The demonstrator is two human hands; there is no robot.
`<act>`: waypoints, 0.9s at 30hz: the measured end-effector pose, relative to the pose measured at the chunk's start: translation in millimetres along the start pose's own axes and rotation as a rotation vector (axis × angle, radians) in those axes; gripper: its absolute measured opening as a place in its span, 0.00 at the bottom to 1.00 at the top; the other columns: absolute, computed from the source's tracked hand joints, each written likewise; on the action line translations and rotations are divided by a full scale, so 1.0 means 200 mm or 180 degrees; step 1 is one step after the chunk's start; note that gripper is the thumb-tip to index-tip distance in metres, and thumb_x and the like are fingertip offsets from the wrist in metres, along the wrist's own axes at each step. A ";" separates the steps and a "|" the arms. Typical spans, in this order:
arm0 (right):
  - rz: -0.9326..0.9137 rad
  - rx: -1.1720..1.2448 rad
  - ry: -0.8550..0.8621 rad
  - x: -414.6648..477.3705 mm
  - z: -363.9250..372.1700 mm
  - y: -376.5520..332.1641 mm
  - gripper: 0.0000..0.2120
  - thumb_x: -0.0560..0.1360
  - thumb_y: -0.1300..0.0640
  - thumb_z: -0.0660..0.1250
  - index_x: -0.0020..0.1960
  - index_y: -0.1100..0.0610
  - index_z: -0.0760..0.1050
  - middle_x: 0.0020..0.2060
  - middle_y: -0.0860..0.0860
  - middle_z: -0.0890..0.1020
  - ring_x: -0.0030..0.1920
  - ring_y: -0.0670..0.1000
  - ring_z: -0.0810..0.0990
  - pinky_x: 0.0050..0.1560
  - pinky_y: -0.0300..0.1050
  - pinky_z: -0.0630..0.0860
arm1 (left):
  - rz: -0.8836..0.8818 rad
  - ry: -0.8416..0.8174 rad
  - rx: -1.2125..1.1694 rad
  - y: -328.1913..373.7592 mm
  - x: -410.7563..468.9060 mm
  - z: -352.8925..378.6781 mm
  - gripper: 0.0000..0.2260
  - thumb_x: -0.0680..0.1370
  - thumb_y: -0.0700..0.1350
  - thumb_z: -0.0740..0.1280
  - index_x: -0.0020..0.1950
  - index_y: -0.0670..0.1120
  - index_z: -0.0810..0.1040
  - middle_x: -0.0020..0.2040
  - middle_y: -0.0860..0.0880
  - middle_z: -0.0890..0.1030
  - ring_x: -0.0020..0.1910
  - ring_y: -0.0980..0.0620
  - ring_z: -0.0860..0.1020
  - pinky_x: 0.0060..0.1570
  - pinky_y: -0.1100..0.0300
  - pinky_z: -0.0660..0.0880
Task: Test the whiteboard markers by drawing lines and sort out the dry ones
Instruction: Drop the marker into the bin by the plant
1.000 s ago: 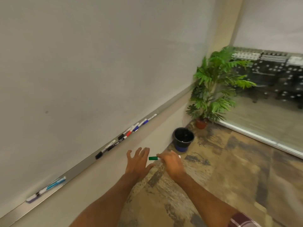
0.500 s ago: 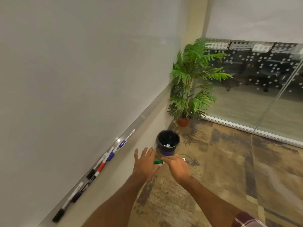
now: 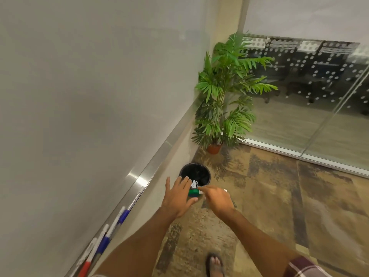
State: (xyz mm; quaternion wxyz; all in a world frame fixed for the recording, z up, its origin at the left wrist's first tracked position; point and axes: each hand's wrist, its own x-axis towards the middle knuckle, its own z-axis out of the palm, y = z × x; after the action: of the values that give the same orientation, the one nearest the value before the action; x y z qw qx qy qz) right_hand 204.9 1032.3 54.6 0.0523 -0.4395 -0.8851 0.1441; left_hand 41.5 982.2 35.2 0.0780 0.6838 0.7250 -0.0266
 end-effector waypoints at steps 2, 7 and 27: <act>0.0028 0.0022 -0.0004 0.14 0.00 0.08 0.16 0.77 0.57 0.63 0.64 0.48 0.74 0.58 0.46 0.80 0.55 0.49 0.79 0.49 0.45 0.75 | 0.0011 -0.0038 0.0023 -0.02 0.16 0.00 0.31 0.81 0.64 0.50 0.80 0.49 0.51 0.80 0.50 0.52 0.79 0.48 0.49 0.73 0.38 0.38; 0.0007 -0.0075 -0.0143 0.53 0.07 0.34 0.22 0.75 0.59 0.68 0.67 0.47 0.72 0.62 0.45 0.77 0.59 0.49 0.78 0.52 0.46 0.78 | -0.0086 -0.0079 -0.0054 -0.06 0.58 0.02 0.31 0.82 0.62 0.52 0.80 0.49 0.51 0.80 0.50 0.53 0.79 0.48 0.49 0.74 0.39 0.39; -0.0150 0.0098 -0.0768 1.91 0.58 1.08 0.20 0.76 0.65 0.63 0.65 0.53 0.75 0.61 0.52 0.79 0.58 0.54 0.78 0.56 0.48 0.74 | -0.0795 -0.0643 -0.0847 -0.30 1.95 0.55 0.31 0.81 0.57 0.60 0.79 0.46 0.53 0.80 0.47 0.56 0.78 0.46 0.52 0.77 0.47 0.49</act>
State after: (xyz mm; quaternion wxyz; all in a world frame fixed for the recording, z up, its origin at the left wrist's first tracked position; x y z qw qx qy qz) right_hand 111.4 1434.2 -134.1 -0.0445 -0.3971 -0.8927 0.2083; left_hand -30.4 1348.5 -135.8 0.2359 0.5662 0.7897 -0.0085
